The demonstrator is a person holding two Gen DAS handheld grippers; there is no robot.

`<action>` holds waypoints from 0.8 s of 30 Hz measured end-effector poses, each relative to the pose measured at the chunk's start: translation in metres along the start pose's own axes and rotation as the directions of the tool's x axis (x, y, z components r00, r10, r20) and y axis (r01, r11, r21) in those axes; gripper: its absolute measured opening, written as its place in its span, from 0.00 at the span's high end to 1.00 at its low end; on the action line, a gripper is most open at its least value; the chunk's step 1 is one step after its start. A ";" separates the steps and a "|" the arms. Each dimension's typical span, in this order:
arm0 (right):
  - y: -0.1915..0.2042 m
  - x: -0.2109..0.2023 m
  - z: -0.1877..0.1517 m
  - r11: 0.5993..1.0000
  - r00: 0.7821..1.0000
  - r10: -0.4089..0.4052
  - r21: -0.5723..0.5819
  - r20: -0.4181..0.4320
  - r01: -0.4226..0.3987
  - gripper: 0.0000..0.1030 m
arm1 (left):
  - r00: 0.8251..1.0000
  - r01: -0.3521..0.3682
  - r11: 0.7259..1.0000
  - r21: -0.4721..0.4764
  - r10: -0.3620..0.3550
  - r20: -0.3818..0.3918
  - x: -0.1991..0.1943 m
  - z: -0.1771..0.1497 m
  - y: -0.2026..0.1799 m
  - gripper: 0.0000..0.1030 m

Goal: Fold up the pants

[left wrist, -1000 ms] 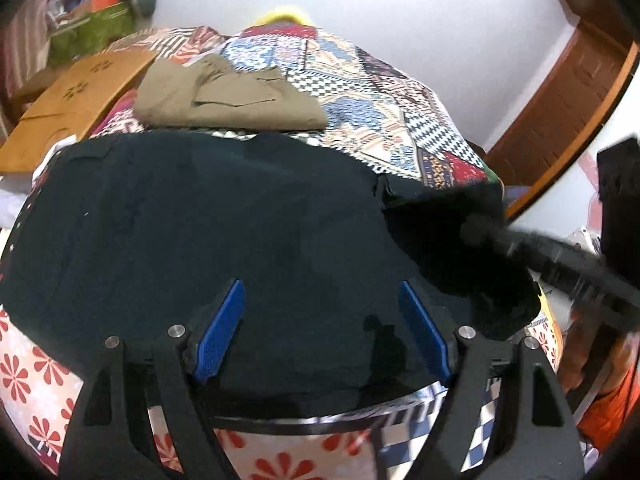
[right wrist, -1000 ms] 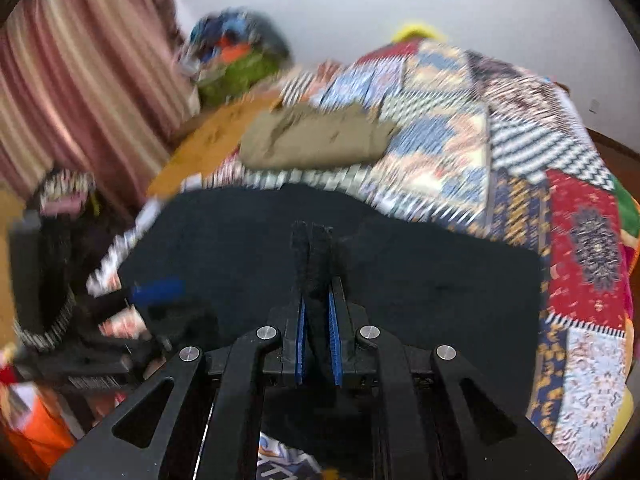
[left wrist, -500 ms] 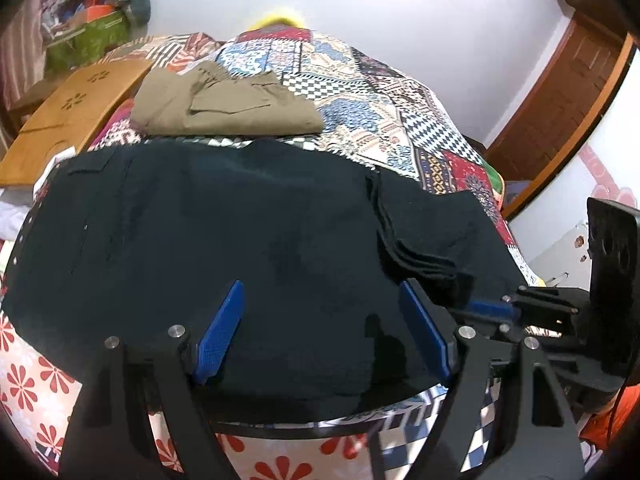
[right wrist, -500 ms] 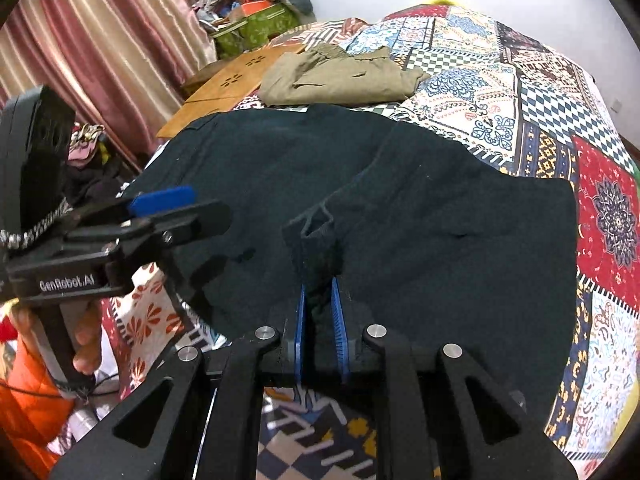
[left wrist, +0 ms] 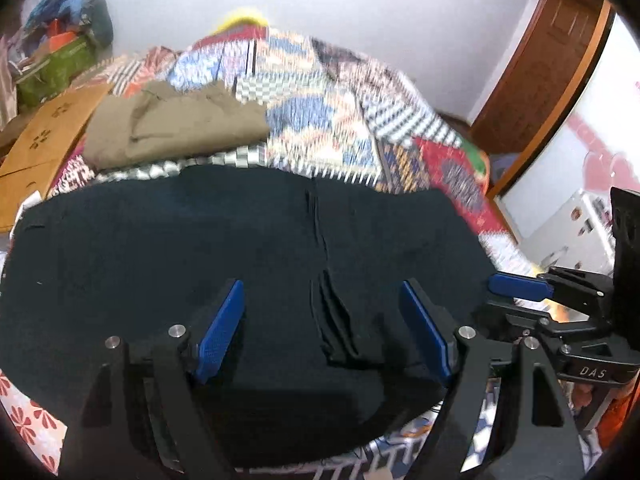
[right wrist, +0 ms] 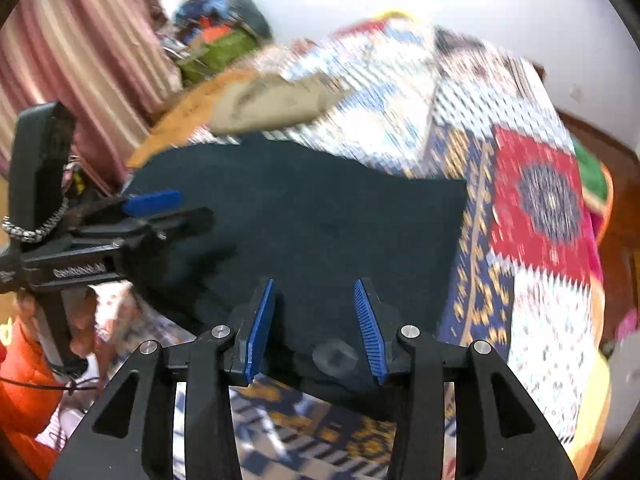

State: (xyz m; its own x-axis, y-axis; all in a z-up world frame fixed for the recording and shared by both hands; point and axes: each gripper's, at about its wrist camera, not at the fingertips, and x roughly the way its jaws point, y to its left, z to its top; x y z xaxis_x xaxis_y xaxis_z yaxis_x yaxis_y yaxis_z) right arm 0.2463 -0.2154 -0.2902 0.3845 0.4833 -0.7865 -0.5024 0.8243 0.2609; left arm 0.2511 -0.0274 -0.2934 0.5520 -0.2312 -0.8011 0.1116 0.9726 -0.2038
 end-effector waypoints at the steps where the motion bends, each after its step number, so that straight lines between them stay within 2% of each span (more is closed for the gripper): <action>1: -0.006 0.006 -0.006 1.000 1.000 0.011 0.014 -0.024 -0.011 0.63 | 1.000 -0.008 1.000 0.004 0.008 -0.019 0.007 -0.003 0.000 0.27; 3: -0.013 0.007 -0.017 0.998 0.999 0.040 0.041 -0.015 -0.039 0.62 | 0.998 -0.016 1.000 0.013 0.017 -0.062 0.020 -0.011 0.002 0.28; 10: -0.007 0.001 -0.023 1.000 1.000 0.011 0.002 -0.019 -0.011 0.61 | 0.997 -0.054 0.995 0.089 0.058 -0.051 0.021 -0.021 -0.003 0.28; 14: -0.012 -0.007 -0.022 1.000 1.000 0.006 0.018 -0.023 -0.005 0.59 | 0.998 -0.026 0.998 0.053 0.029 -0.054 0.017 -0.021 0.006 0.28; 18: -0.014 -0.020 -0.015 0.999 1.000 -0.011 0.049 -0.004 0.012 0.57 | 0.998 -0.050 0.998 0.023 0.051 -0.031 -0.003 -0.018 0.013 0.28; 20: -0.011 -0.026 -0.009 0.998 0.999 -0.042 0.036 0.016 0.041 0.54 | 0.999 -0.048 0.999 -0.004 0.048 -0.002 -0.022 -0.017 0.023 0.28; 24: 0.001 -0.039 0.005 0.995 0.991 -0.102 -0.003 0.082 0.103 0.34 | 0.991 -0.106 0.993 -0.052 0.110 0.071 -0.061 -0.017 0.050 0.23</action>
State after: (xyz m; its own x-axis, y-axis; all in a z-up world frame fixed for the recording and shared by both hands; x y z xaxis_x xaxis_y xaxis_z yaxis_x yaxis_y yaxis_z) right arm 0.2353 -0.2319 -0.2566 0.4962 0.4192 -0.7603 -0.4622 0.8688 0.1774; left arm 0.2091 0.0355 -0.2641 0.6182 -0.1206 -0.7767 0.0088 0.9892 -0.1466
